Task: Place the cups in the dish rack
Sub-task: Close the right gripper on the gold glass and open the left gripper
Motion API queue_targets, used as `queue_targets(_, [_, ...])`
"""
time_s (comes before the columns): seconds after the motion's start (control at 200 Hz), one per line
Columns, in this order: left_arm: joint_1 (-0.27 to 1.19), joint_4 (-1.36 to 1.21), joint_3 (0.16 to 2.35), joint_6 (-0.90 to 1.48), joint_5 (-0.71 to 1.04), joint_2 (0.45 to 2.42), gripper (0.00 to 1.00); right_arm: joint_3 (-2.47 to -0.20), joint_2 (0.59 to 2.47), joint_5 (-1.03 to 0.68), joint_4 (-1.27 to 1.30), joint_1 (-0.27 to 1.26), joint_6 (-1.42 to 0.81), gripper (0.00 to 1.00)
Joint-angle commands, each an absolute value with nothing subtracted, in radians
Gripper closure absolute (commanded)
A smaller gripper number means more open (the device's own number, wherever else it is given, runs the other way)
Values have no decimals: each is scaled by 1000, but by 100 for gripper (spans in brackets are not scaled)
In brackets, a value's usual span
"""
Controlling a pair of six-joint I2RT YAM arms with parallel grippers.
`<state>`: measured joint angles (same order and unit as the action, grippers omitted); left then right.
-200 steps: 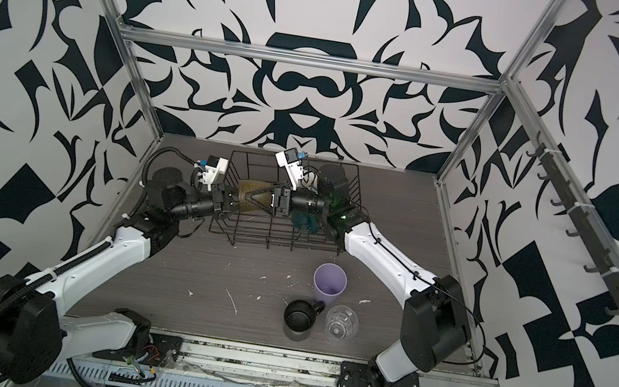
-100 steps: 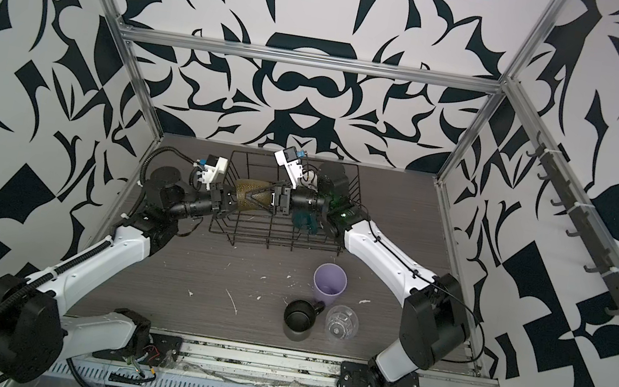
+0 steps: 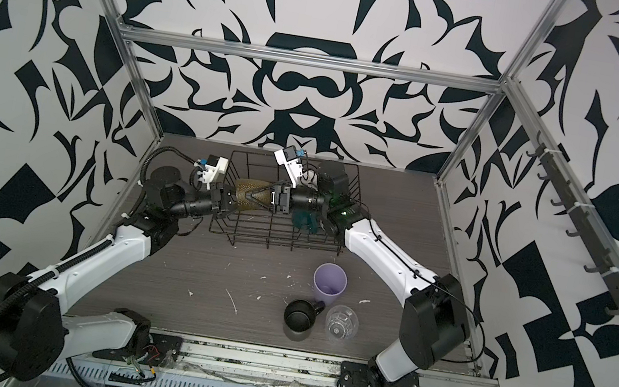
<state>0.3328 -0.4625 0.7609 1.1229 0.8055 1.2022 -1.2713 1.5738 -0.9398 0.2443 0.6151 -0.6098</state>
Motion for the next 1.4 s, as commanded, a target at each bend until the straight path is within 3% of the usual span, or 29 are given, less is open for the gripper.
queue_targets(0.0, [349,-491,782,1114,794,1211,89,-1307,1552,-850,222,650,-605,100])
queue_targets(0.14, [348,-490,784,1114,793,1214,80,-1310,1533,-807,190,650,-594,100])
queue_targets(0.45, [344,-479,784,1111,785,1211,43,-1325,1499,-717,89,649,-550,100])
queue_targets(0.77, [335,-359,788,1030,729,1169,18,-1359,1472,-643,-27,648,-485,100])
queue_targets(1.065, [314,-168,807,930,597,1102,4,-1387,1418,-576,-132,641,-418,100])
queue_targets(1.395, [271,58,831,828,384,1007,0,-1424,1390,-478,-248,639,-348,100])
